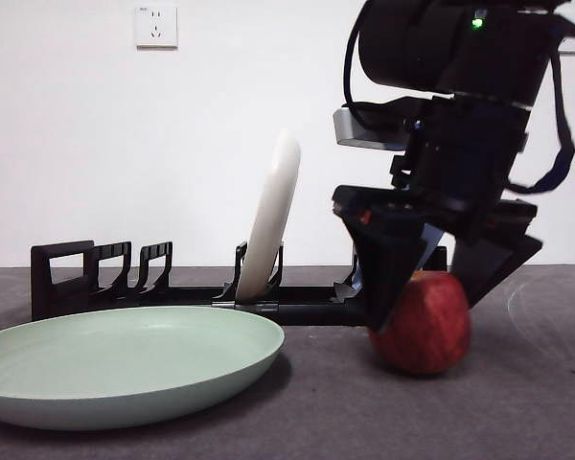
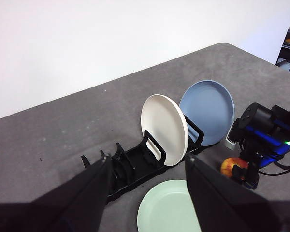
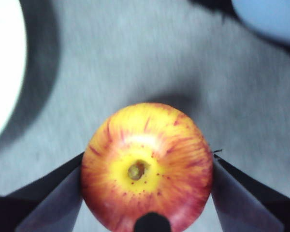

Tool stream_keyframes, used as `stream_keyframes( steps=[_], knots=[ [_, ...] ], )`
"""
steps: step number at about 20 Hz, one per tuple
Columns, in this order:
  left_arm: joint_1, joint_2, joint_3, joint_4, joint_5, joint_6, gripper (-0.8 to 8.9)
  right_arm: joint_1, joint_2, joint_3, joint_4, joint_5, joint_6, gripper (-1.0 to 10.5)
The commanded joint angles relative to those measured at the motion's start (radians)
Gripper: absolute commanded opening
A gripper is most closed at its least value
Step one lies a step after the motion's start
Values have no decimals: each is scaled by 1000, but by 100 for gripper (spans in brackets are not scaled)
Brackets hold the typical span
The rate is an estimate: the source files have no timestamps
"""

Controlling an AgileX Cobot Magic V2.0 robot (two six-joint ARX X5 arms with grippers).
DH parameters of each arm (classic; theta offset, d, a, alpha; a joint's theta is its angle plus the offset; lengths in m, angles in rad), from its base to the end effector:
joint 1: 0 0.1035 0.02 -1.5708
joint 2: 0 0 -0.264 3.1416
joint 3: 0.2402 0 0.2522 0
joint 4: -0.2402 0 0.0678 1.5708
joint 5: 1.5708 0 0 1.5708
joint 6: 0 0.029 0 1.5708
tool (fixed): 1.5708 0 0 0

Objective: Take the green plate from the plate rack,put the plate on the table,take the apple from the table,put the apple in the plate

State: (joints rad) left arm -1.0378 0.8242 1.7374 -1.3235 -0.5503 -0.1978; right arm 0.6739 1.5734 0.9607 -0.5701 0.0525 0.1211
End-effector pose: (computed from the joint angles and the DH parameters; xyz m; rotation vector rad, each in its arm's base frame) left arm 0.0272 -0.0162 0.4909 0.1029 0.3354 -0.4481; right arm 0.2293 0.1812 0.1861 -0.3214 1.1484 0.4756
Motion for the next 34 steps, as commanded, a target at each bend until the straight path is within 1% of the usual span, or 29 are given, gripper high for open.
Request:
stream_keyframes(
  steps=[1,3,5,7,9,10,11,13,15,18,19,21,23,25,29,34],
  knots=[
    [-2,-5,1,2,0,11,260,1,2,77,-69,0,6,-9],
    [-2,-5,1,2,0,11,260,2,-18,167,-149,-4,1,-9],
    [-2,-5,1,2,0,11,260,11,-47,251,-201,-60,-15,-9],
    [-2,-5,1,1,9,11,260,15,-74,342,-244,-197,-21,-9],
    [-2,-4,1,0,40,11,260,32,-84,417,-269,-341,-24,-9],
    [-2,-4,1,0,66,11,260,48,-84,451,-277,-402,-25,-10],
    [-2,-5,1,0,85,11,260,66,-84,474,-277,-434,-25,-10],
    [-2,-5,1,0,114,11,260,120,-84,497,-264,-438,-25,-10],
    [-2,-5,1,-1,113,11,260,178,-80,497,-233,-428,-24,-11],
    [-2,-5,1,-1,113,11,260,254,-64,497,-191,-317,-19,-10],
    [-2,-5,1,-1,113,11,260,272,-54,497,-174,-296,-19,-11],
    [-2,-5,1,-1,114,11,260,296,-28,497,-132,-293,-16,-11],
    [-2,-4,1,-1,122,11,260,308,13,497,-87,-275,-16,-11],
    [-2,-5,1,-1,151,11,260,308,71,497,-49,-269,-11,-11],
    [-2,-5,1,-1,158,11,260,308,183,497,-27,-265,-8,-11],
    [-2,-5,1,-1,158,11,260,308,302,497,-26,-215,-10,-11]
  ],
)
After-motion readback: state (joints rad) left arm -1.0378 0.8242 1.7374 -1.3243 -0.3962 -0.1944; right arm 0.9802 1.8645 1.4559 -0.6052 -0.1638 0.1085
